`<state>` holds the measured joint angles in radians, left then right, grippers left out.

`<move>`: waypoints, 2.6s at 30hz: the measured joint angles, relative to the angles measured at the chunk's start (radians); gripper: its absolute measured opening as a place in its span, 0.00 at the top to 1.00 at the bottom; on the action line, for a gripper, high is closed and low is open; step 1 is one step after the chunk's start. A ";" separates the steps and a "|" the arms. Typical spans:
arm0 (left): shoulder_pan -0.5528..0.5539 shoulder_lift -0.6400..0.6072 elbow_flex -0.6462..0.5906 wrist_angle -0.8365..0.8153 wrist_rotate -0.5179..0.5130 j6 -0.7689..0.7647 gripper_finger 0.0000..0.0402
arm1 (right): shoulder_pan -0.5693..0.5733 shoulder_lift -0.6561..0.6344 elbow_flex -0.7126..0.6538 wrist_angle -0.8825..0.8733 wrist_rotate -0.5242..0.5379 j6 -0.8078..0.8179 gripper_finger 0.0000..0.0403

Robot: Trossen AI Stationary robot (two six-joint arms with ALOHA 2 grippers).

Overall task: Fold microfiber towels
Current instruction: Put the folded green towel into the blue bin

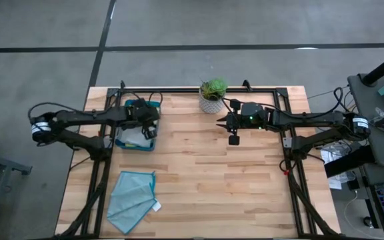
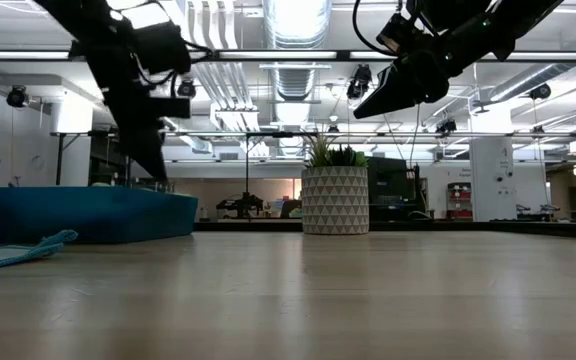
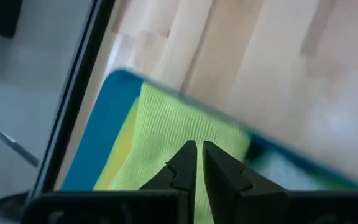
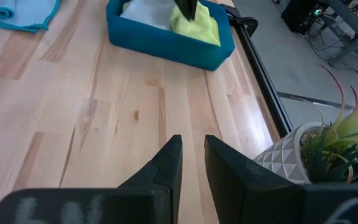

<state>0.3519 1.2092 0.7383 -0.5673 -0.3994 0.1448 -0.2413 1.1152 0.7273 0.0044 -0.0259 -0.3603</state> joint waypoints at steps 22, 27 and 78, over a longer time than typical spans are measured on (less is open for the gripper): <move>0.138 -0.004 -0.045 -0.281 0.007 0.071 1.00 | 0.000 0.000 0.000 0.000 0.000 0.006 0.85; 0.160 0.029 -0.041 -0.288 -0.116 0.045 1.00 | -0.001 0.000 0.000 0.007 -0.002 0.037 0.86; 0.166 -0.019 -0.008 -0.259 -0.077 0.053 1.00 | -0.071 1.301 1.395 -0.016 -0.270 0.184 0.98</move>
<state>0.5179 1.1904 0.7303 -0.8265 -0.4767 0.1978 -0.3122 2.4159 2.1222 -0.0118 -0.2960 -0.1762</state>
